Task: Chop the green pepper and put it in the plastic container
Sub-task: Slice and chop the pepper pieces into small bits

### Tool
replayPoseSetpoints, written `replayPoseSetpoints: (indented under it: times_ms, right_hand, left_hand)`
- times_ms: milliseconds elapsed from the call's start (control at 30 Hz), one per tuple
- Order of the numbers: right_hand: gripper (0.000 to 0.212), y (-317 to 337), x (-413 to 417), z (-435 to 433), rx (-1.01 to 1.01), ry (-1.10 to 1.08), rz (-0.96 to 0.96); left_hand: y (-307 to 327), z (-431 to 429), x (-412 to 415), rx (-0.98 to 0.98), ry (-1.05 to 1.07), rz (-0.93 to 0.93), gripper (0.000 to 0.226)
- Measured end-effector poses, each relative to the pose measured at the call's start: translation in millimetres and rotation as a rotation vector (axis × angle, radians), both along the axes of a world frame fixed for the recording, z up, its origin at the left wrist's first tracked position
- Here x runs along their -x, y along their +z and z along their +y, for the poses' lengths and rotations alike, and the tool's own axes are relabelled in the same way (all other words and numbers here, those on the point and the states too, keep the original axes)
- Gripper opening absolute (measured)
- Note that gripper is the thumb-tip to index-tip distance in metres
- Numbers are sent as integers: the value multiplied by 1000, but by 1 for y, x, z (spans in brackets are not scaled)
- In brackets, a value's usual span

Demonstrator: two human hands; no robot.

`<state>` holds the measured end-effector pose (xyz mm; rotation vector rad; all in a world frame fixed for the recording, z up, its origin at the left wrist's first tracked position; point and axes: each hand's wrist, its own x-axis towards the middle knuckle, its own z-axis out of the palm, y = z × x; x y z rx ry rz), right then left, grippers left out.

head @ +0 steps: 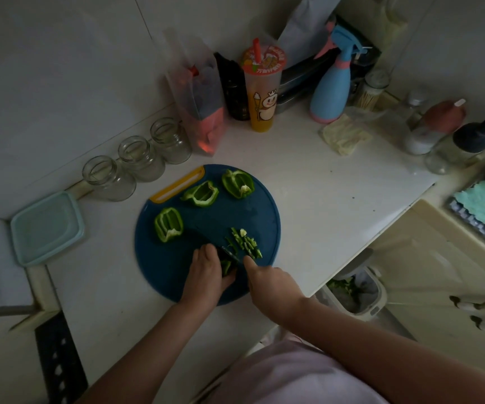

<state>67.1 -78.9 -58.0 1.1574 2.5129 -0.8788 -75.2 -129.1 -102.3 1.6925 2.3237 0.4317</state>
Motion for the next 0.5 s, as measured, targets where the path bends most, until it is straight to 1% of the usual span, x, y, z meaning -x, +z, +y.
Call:
replayPoseSetpoints:
  times_ms: [167, 267, 333, 367, 467, 500]
  right_hand:
    - [30, 0, 5, -2, 13, -5, -11]
    - [27, 3, 9, -2, 33, -32, 10]
    - [25, 6, 20, 3, 75, -68, 32]
    - [25, 7, 26, 7, 94, -87, 41]
    - [27, 6, 37, 16, 128, -117, 59]
    - [26, 5, 36, 17, 133, -125, 63]
  left_hand:
    - [2, 0, -1, 0, -34, 38, 59]
    - [0, -1, 0, -2, -33, 24, 60]
    - [-1, -3, -2, 3, -69, 40, 61]
    - [-2, -4, -3, 11, -73, 54, 60]
    - [1, -5, -5, 40, -10, 0, 47]
    - [2, -5, -6, 38, -7, -11, 46]
